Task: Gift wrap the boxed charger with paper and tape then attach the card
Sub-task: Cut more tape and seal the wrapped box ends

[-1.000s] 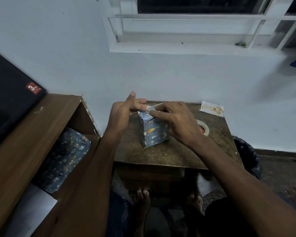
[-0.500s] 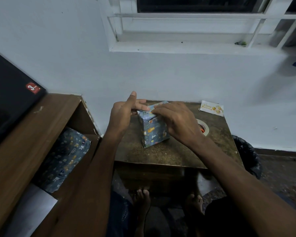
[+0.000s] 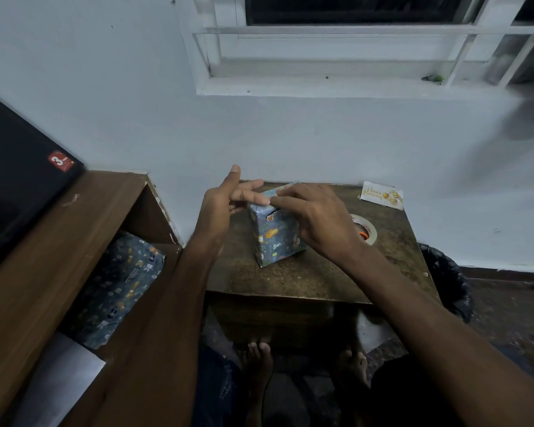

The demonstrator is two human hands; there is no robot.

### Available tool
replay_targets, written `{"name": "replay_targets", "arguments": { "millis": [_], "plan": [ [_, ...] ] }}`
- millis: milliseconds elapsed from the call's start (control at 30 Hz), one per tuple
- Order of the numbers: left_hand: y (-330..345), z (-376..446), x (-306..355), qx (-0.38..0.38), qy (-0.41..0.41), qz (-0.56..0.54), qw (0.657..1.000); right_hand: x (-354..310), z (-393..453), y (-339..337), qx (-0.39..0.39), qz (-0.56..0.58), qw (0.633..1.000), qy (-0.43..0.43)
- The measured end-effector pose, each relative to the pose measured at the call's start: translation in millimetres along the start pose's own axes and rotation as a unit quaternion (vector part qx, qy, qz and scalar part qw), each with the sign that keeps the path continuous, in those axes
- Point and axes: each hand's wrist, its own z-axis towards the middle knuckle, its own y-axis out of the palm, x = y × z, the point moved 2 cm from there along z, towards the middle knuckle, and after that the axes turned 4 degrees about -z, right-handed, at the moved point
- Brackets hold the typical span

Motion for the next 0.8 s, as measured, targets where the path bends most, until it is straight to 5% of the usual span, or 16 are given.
{"name": "replay_targets", "arguments": {
  "millis": [433,800],
  "plan": [
    [-1.1,0.7,1.8,0.022,0.018,0.000,1.000,-2.4,0.0,-1.4,0.012,-0.012,1.000,0.013],
    [0.4,-1.4,1.5,0.040,0.052,0.040,0.997,-3.1,-5.0,-3.5,-0.005,-0.017,0.998,-0.059]
  ]
}}
